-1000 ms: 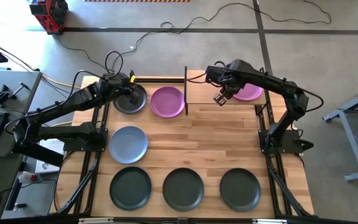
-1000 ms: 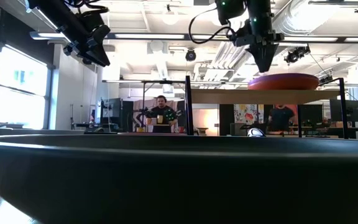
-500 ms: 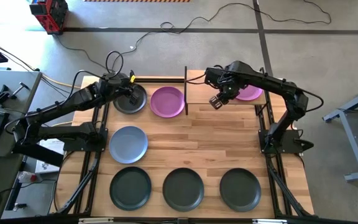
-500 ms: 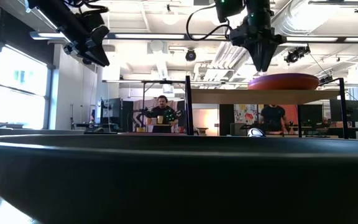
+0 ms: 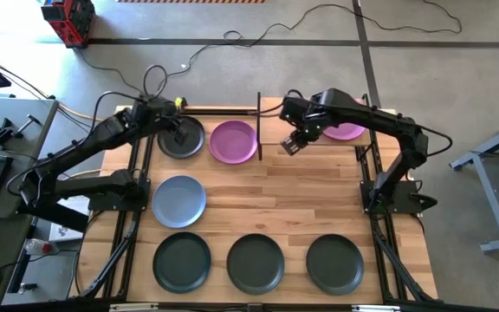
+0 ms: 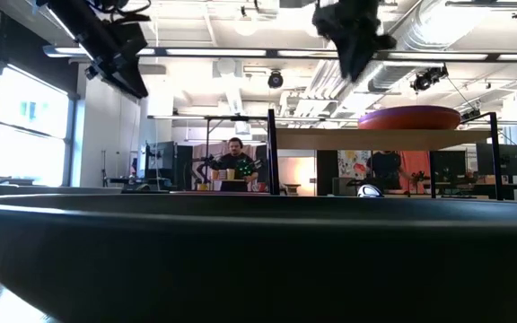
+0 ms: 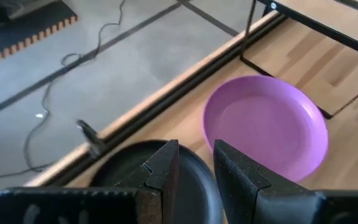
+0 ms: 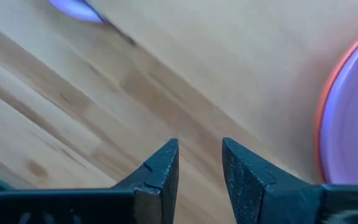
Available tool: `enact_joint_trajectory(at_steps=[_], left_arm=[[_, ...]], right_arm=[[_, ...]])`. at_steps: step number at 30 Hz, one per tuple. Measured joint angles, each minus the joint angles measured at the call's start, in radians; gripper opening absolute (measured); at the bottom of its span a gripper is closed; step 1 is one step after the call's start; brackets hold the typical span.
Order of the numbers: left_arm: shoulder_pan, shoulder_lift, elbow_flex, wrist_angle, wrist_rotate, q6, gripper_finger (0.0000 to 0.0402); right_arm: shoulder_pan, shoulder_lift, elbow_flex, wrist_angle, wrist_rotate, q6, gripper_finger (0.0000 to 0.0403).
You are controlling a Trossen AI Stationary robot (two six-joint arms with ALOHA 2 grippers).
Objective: Place and stack plates onto a shelf
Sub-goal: Stack the top black plate on top of the violet plate on the shelf
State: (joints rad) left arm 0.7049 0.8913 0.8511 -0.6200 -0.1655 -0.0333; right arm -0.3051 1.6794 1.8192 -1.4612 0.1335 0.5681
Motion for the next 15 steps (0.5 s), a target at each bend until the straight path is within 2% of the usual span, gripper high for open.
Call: enact_joint_trajectory(at_steps=[8, 15], left_arm=[[0.029, 0.001, 0.133, -0.089, 0.000, 0.019, 0.0090], [0.029, 0.018, 0.266, -0.180, 0.031, -0.030, 0.0090]], right_arm=[[0.031, -0.001, 0.201, 0.092, 0.055, -0.057, 0.0099], [0.053, -0.001, 0.262, 0.161, 0.055, -0.099, 0.0099]])
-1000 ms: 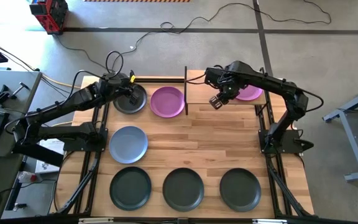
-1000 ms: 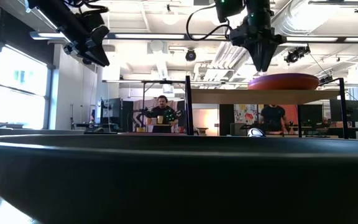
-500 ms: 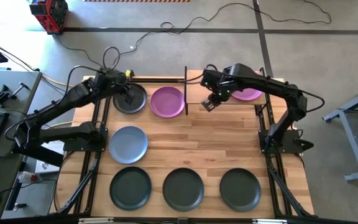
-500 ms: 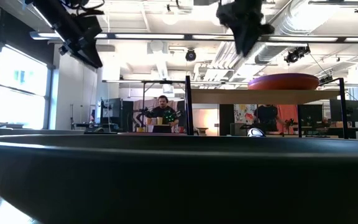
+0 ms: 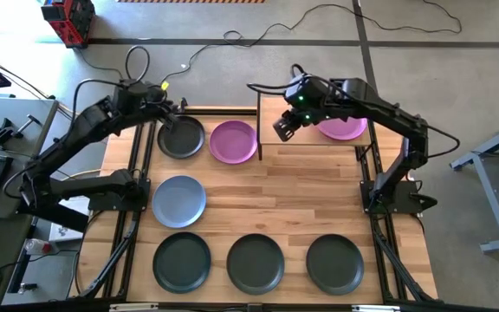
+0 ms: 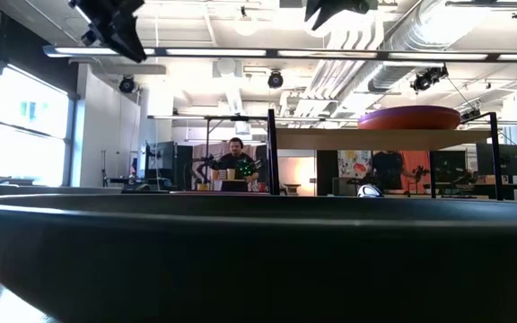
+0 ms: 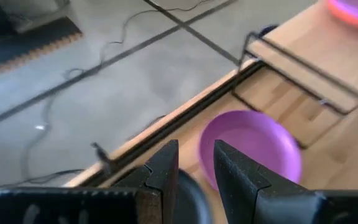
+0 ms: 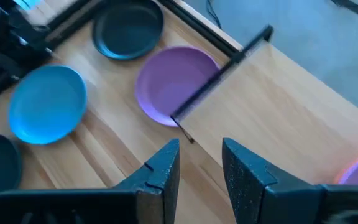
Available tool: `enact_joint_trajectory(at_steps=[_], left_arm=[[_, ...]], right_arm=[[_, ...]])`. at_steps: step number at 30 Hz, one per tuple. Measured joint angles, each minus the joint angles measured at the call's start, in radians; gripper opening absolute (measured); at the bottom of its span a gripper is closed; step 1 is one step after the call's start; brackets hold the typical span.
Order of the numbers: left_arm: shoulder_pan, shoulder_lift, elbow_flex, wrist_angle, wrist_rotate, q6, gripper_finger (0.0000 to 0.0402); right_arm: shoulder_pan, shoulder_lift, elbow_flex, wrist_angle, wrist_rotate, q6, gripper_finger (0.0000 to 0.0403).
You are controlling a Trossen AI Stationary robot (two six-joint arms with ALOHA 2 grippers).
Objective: Place and stack plates onto a shelf
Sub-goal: Stack the top black plate on top of the violet plate on the shelf
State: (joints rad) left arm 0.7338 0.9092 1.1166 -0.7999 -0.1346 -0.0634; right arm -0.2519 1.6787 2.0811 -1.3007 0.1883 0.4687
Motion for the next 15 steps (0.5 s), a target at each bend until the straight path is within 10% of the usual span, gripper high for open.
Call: enact_joint_trajectory(at_steps=[7, 15], left_arm=[[-0.007, 0.096, 0.055, -0.192, 0.200, -0.061, 0.0090], [-0.029, 0.209, -0.059, -0.242, 0.123, -0.039, 0.0090]], right_arm=[[0.004, 0.008, 0.000, 0.001, -0.001, 0.001, 0.0099], [0.004, 0.008, 0.000, 0.000, -0.001, 0.001, 0.0099]])
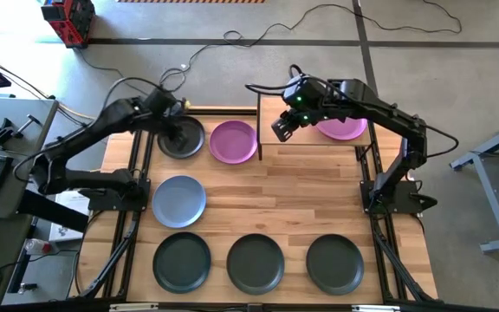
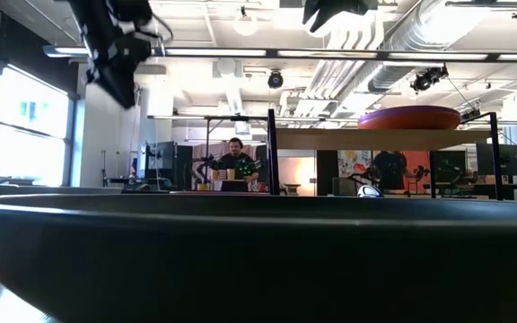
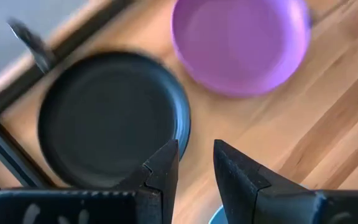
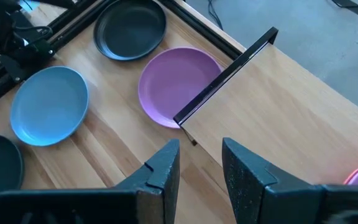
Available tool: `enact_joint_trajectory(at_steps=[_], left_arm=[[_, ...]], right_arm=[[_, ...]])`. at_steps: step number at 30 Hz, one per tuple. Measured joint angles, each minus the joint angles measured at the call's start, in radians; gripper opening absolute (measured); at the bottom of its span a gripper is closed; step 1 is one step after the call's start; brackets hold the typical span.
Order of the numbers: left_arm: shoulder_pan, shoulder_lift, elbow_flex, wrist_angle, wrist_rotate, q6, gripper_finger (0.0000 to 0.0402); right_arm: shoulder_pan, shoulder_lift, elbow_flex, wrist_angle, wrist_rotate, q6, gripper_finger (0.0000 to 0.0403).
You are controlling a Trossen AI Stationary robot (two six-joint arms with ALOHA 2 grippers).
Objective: Place and stack plates onto a shelf
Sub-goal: Stack the top black plate on top of the violet plate on the shelf
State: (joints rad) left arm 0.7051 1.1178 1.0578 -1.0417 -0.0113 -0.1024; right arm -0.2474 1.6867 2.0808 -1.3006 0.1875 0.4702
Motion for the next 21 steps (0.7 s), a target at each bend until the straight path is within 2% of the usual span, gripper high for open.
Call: enact_joint_trajectory(at_steps=[8, 14, 21], left_arm=[[-0.008, 0.098, -0.089, 0.010, -0.002, -0.024, 0.0090], [-0.013, 0.158, -0.147, 0.134, 0.003, -0.020, 0.0090], [-0.013, 0.237, -0.163, 0.185, 0.006, -0.022, 0.0090]], right_arm=[[0.000, 0.000, 0.000, -0.004, 0.000, 0.000, 0.0099], [0.000, 0.004, 0.000, -0.004, 0.000, 0.001, 0.0099], [-0.003, 0.014, -0.001, -0.004, 0.001, 0.001, 0.0099]])
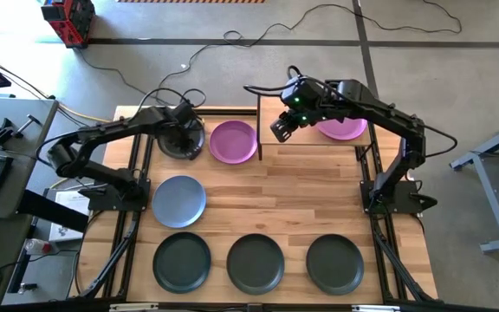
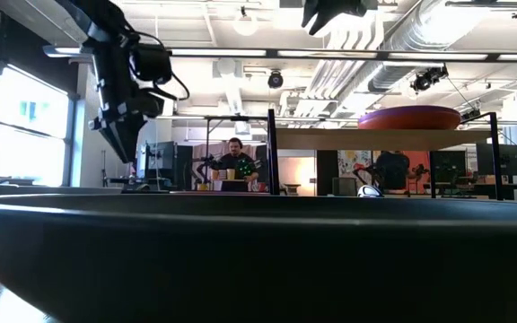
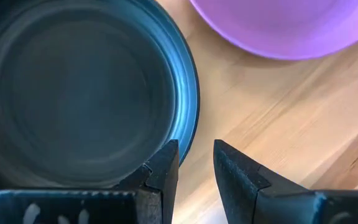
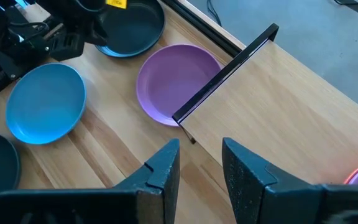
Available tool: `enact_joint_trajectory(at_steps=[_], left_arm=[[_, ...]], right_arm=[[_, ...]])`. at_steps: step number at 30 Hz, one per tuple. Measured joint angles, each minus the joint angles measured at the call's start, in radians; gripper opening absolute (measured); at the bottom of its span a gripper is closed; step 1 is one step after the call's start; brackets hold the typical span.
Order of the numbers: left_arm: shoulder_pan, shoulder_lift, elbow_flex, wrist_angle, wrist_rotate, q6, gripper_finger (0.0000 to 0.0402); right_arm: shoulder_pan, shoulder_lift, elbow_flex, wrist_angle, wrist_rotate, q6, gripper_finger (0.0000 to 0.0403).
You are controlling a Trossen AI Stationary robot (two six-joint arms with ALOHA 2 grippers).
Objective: Place and stack plates onto a shelf
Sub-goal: Stack the top black plate on top of the violet plate on the shelf
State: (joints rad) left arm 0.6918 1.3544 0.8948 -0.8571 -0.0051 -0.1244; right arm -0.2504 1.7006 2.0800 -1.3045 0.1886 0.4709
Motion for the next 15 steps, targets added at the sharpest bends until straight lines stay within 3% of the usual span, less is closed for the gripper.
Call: enact_joint_trajectory(at_steps=[15], left_arm=[[-0.056, 0.142, 0.000, 0.115, 0.013, 0.022, 0.0090]], right_arm=[[-0.001, 0.009, 0.000, -0.008, 0.003, 0.000, 0.0099]])
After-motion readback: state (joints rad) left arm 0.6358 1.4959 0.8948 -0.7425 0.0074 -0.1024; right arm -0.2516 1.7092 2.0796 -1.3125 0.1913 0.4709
